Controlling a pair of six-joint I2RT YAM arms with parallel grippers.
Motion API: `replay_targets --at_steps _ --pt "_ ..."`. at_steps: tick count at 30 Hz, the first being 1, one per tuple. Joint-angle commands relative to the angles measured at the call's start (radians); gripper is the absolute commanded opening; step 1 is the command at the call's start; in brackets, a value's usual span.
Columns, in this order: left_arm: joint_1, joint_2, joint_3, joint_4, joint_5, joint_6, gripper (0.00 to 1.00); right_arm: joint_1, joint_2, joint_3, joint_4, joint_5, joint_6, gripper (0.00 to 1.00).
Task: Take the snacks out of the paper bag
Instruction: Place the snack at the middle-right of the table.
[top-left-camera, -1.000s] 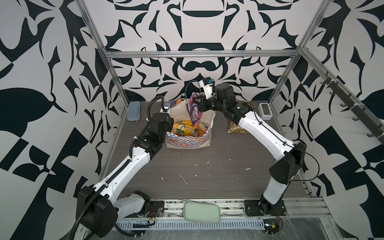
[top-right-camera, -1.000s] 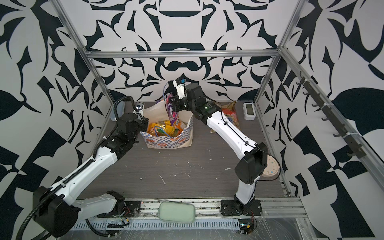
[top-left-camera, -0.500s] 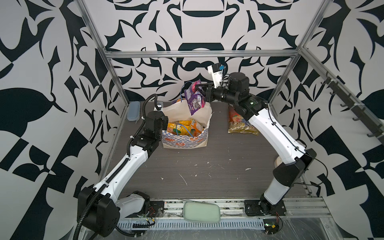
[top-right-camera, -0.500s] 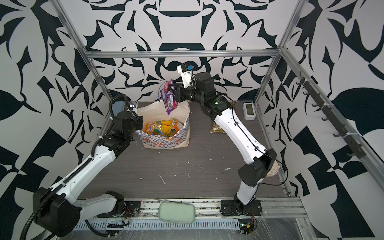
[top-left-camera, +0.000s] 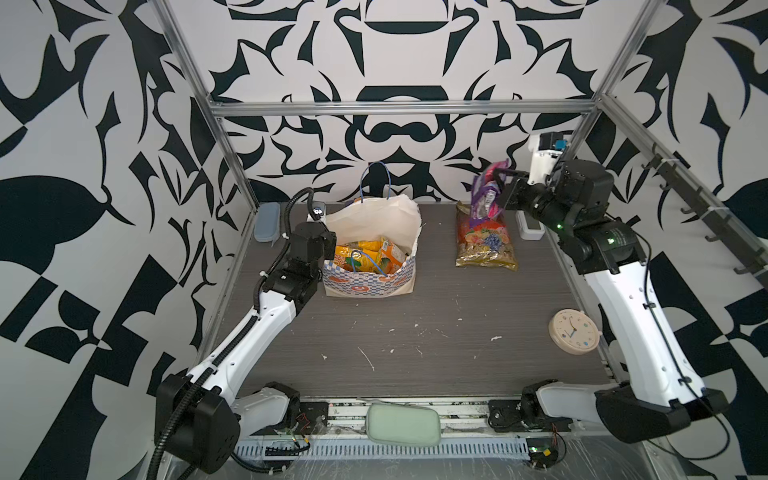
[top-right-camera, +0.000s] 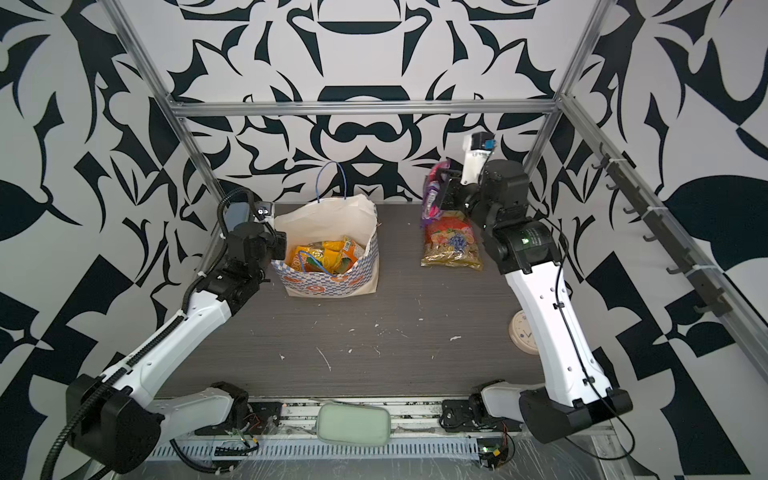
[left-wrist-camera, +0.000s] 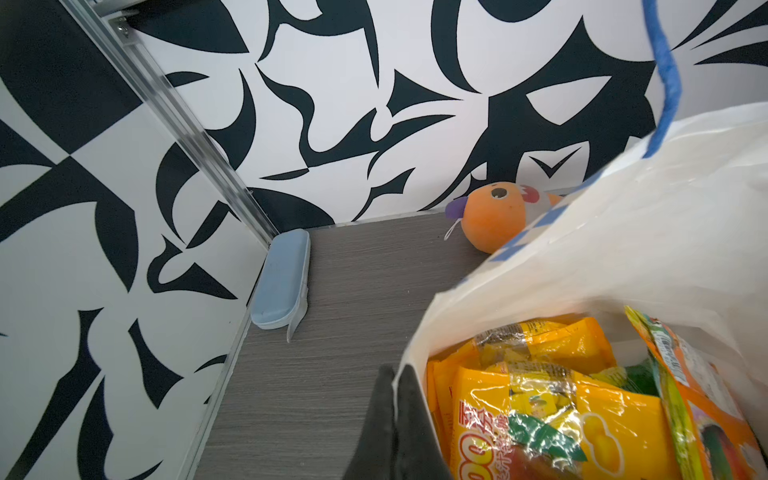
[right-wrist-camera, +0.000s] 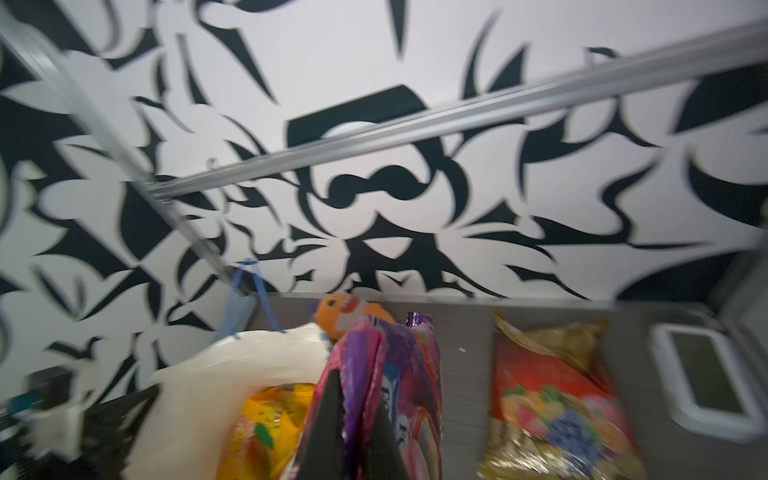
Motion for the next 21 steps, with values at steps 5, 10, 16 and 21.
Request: replay_targets --at_steps 5,10,16,21 --pt "0.01 -0.016 0.036 0.124 0.009 -0.046 0.0 -0.232 0.067 -0.128 -0.174 0.341 0.078 0.0" --pt "0.009 -0.029 0.034 0.109 0.013 -0.051 0.0 -0.356 0.142 -0.214 -0.155 0.386 0.143 0.0" --pt "0.009 -0.042 0.027 0.099 0.024 -0.066 0.0 -0.38 0.173 -0.311 -0.111 0.514 0.224 0.0" --pt "0.009 -0.04 0.03 0.083 0.034 -0.081 0.0 -0.398 0.235 -0.357 -0.071 0.526 0.273 0.0"
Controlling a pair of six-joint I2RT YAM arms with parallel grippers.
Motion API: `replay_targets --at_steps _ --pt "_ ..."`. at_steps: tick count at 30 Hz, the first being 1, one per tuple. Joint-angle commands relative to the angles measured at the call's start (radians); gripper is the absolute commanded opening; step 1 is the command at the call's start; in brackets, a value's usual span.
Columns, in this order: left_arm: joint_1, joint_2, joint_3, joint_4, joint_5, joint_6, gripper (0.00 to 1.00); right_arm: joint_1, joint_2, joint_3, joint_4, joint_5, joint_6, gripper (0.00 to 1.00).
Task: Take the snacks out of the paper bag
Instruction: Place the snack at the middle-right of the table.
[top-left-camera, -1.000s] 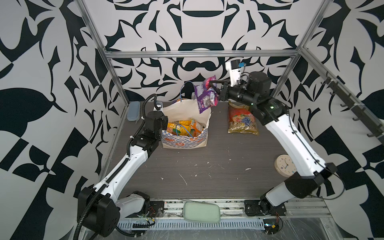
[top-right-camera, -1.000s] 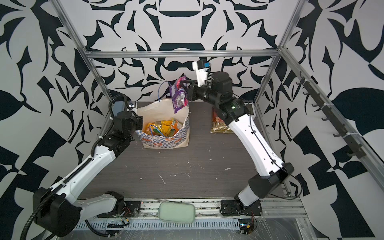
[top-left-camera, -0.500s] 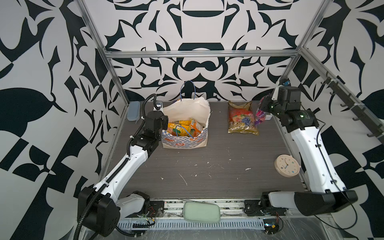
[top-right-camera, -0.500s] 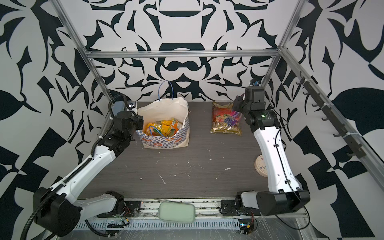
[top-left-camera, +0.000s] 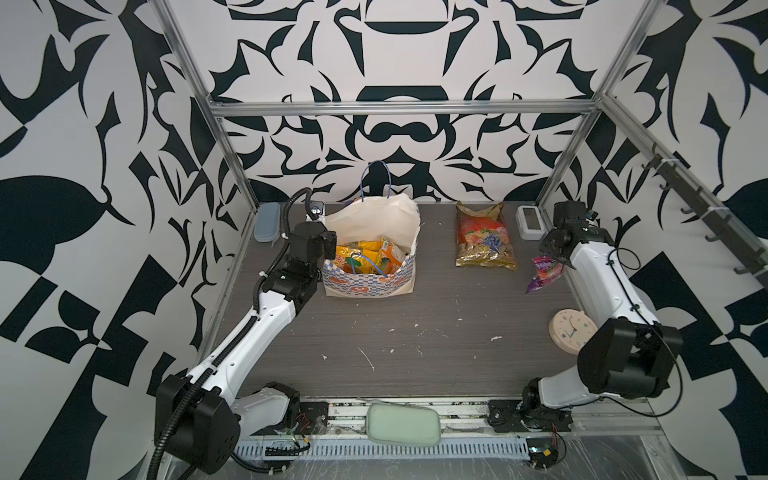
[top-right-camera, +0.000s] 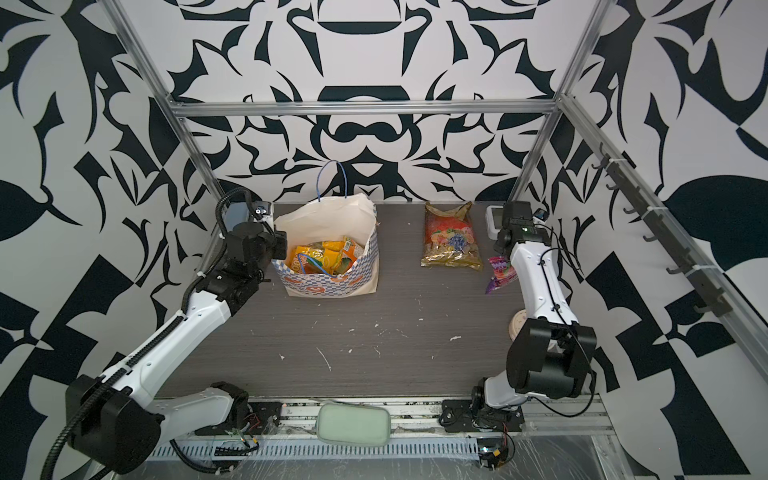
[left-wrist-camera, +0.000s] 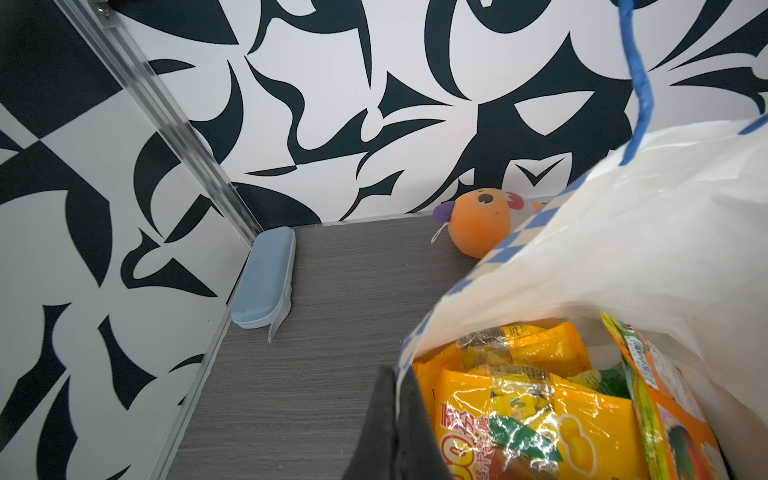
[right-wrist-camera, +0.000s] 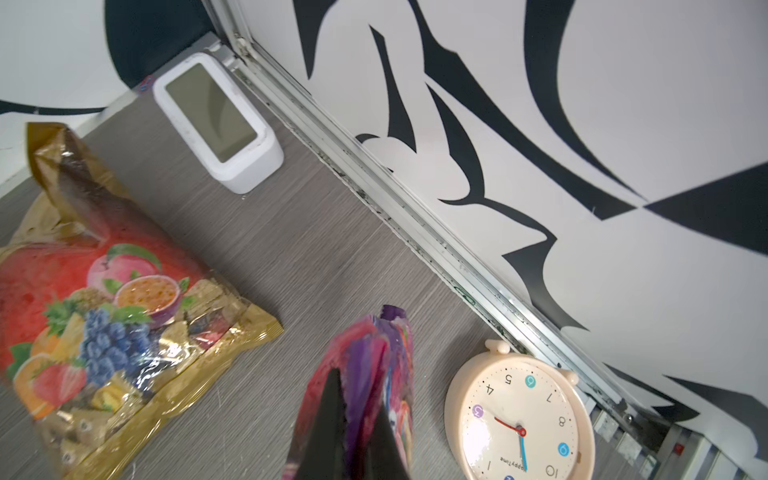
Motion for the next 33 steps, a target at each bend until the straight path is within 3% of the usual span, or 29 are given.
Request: replay_targets --at_steps 1,14,21,28,29,31,33 --pt "0.005 -0.04 0.031 0.08 0.004 -0.034 0.0 -0.012 0.024 -0.02 0.1 0.074 0.061 0.0" --pt "0.004 -0.058 -0.003 0.077 -0.013 -0.065 0.0 -0.041 0.24 -0.022 0.236 0.082 0.093 0.0" --pt "0.004 -0.056 0.008 0.095 0.005 -0.06 0.0 -0.046 0.346 0.071 0.248 0.056 0.102 0.0" --pt "0.004 -0.044 -0.006 0.117 0.02 -0.074 0.0 -0.049 0.426 0.16 0.244 -0.012 0.159 0.21" --pt "0.004 -0.038 -0.003 0.115 0.021 -0.079 0.0 -0.049 0.433 0.172 0.238 -0.02 0.171 0.3" --pt "0.004 -0.029 0.003 0.111 0.03 -0.086 0.0 -0.048 0.438 0.198 0.23 -0.03 0.189 0.62" --pt "0.004 -0.026 0.005 0.113 0.04 -0.087 0.0 -0.049 0.428 0.211 0.23 -0.051 0.198 0.64"
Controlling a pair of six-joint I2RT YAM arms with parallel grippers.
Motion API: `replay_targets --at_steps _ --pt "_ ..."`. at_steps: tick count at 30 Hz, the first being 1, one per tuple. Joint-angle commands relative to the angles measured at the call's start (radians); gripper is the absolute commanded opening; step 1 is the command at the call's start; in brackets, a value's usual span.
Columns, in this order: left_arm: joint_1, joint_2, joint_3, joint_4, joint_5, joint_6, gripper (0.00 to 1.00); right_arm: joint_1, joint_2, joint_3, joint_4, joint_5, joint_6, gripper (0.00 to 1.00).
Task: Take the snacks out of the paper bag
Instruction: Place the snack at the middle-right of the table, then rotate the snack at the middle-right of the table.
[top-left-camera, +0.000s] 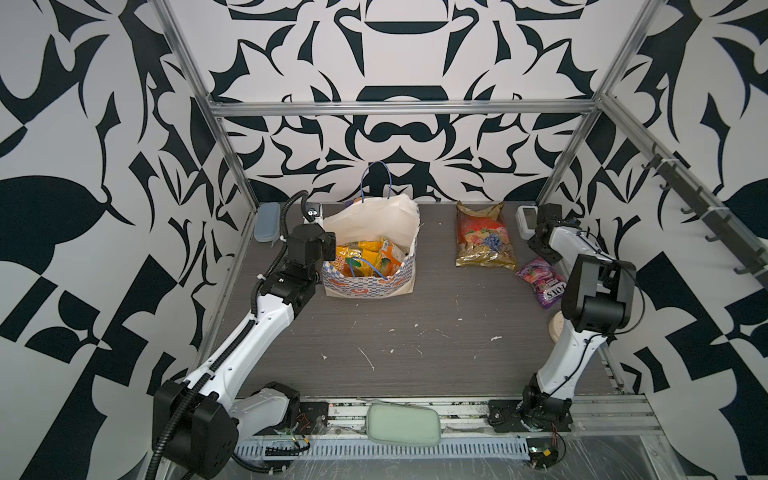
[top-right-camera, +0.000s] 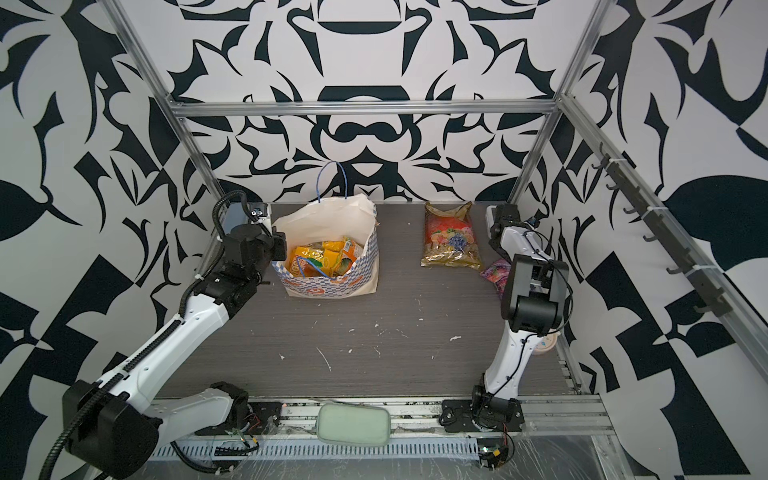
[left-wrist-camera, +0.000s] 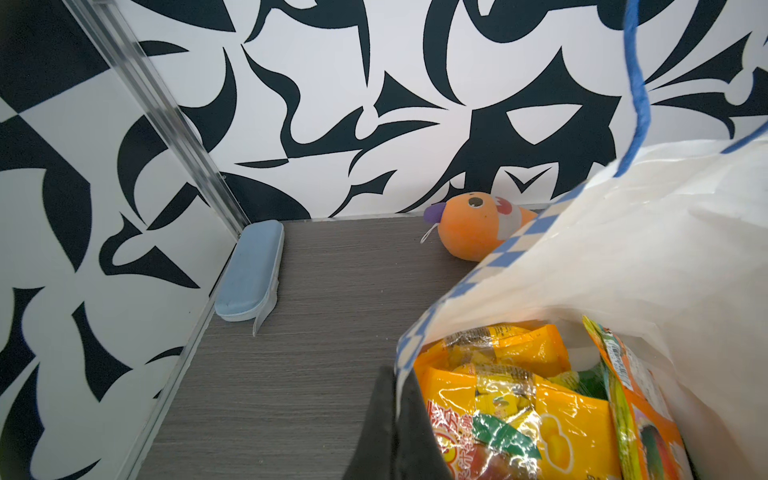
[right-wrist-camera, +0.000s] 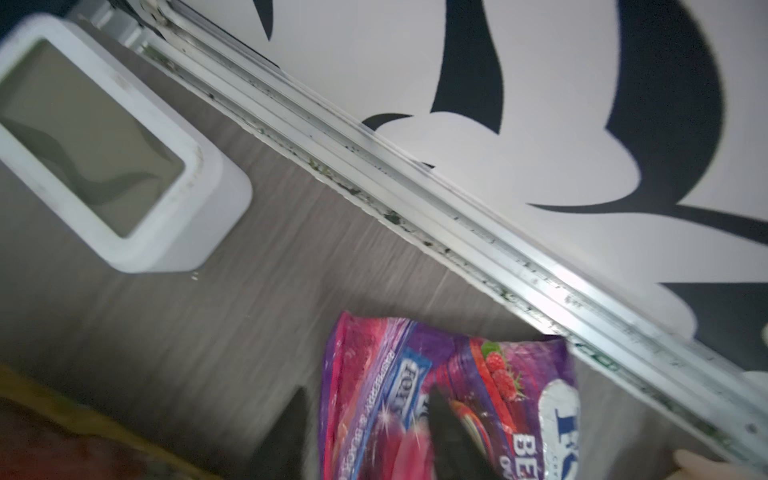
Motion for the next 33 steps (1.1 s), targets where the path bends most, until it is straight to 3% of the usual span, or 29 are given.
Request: replay_targets --at_steps 1,4,9,12,17,19,33 --pt "0.003 -0.005 0.024 0.109 0.012 -0.025 0.0 -0.004 -0.044 0.057 -0.001 -0.052 0.045 0.65" --pt "0.004 -0.003 0.028 0.111 0.014 -0.026 0.0 -0.005 -0.093 0.069 0.008 -0.157 0.012 0.65" --pt "0.003 -0.013 0.021 0.116 0.017 -0.024 0.0 -0.002 -0.23 -0.045 -0.009 -0.173 -0.068 0.63" --pt "0.003 -0.01 0.019 0.118 0.018 -0.022 0.0 -0.009 -0.313 -0.179 -0.009 -0.18 -0.122 0.49" --pt "0.003 -0.003 0.028 0.106 0.028 -0.018 0.0 -0.006 -0.375 -0.358 0.003 -0.349 -0.132 0.12" --pt "0.003 0.0 0.028 0.116 0.035 -0.02 0.0 -0.007 -0.384 -0.434 0.031 -0.349 -0.129 0.05" --pt "0.003 -0.021 0.005 0.122 0.039 -0.043 0.0 -0.007 -0.147 -0.341 0.103 -0.286 -0.143 0.01"
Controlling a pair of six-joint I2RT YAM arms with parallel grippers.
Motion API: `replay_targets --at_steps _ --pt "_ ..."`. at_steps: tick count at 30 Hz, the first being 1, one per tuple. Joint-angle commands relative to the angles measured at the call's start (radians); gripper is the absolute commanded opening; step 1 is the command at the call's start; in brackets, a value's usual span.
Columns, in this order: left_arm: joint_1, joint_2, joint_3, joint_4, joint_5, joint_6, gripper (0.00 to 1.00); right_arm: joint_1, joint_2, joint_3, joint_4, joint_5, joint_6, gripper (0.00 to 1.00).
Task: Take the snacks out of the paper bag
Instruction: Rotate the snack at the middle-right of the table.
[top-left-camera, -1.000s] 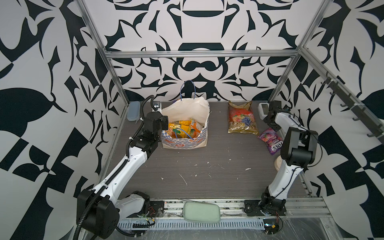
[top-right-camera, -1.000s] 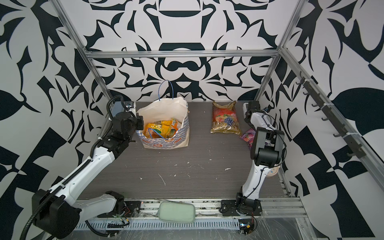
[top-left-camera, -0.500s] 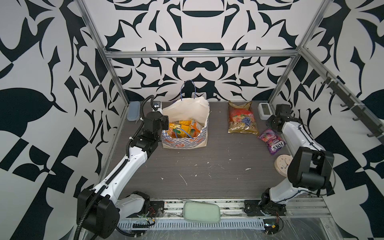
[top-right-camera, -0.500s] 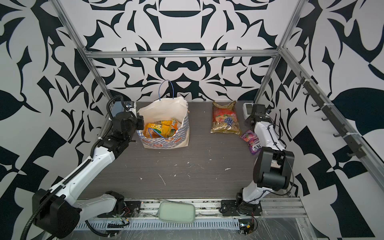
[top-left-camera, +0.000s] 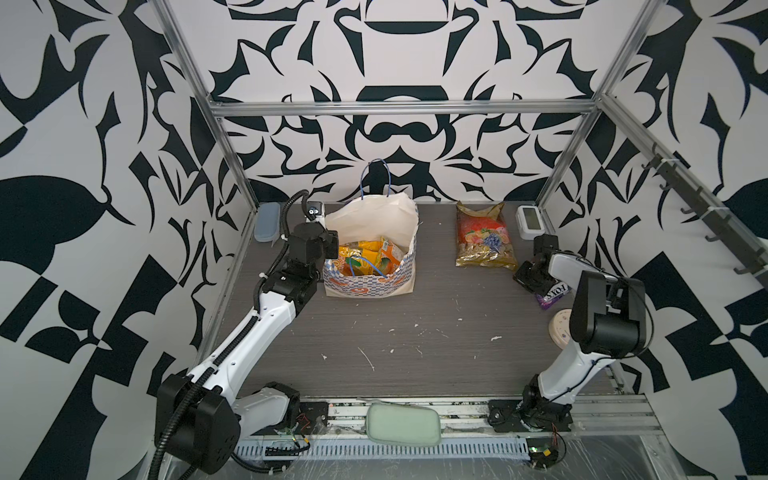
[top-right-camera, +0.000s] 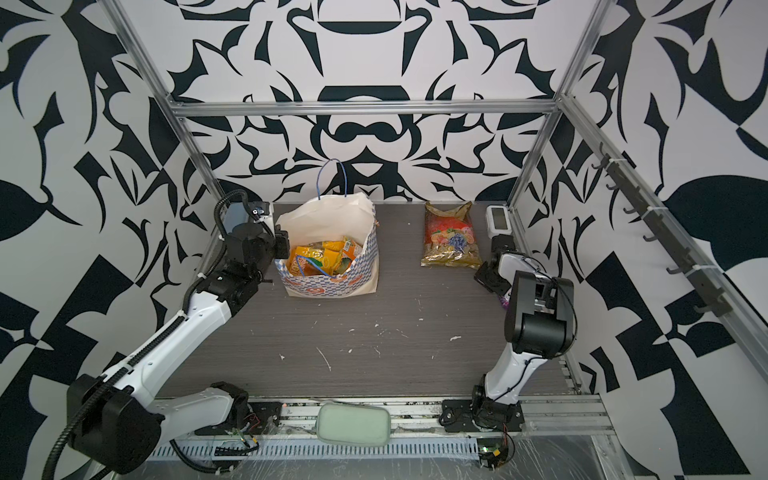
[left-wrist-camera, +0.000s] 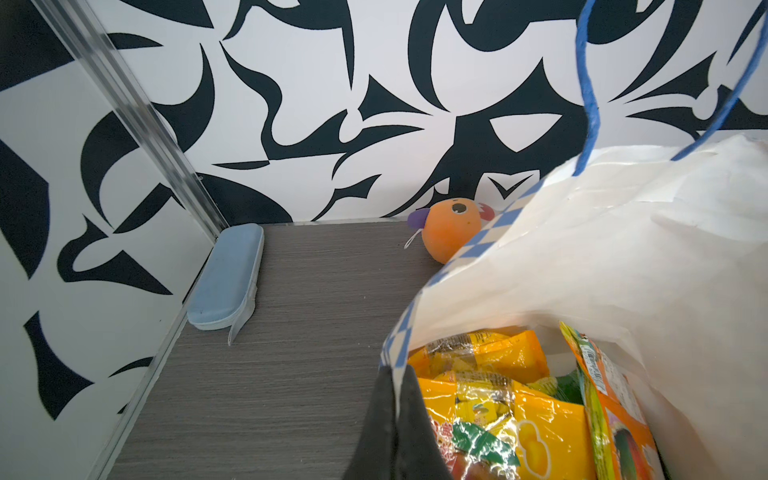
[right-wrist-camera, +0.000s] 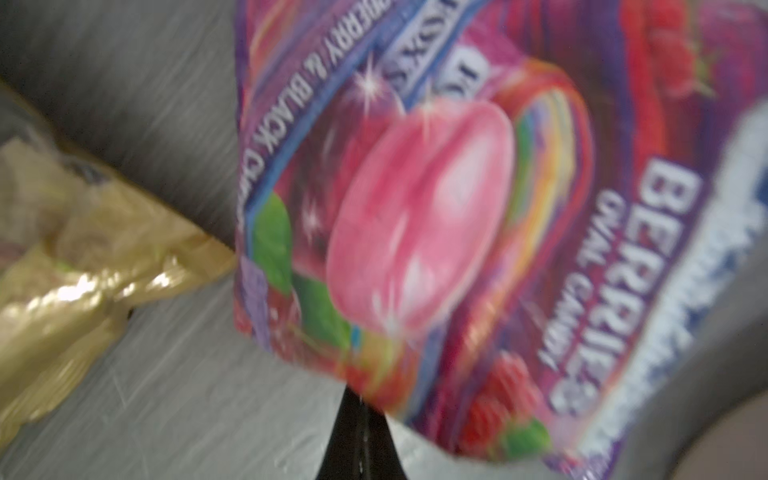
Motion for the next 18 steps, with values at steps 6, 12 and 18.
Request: replay_targets --at_steps 6,12,18 --pt "0.004 -0.053 -0.013 0.093 -0.004 -0.038 0.0 -0.002 0.129 0.192 0.093 0.038 -0.005 0.01" --pt "0.004 -0.069 -0.009 0.075 0.0 -0.046 0.0 0.006 0.133 0.31 0.041 -0.047 -0.01 0.01" --pt "0.003 -0.071 -0.01 0.08 -0.001 -0.036 0.0 -0.028 -0.048 0.237 -0.009 0.069 -0.031 0.05"
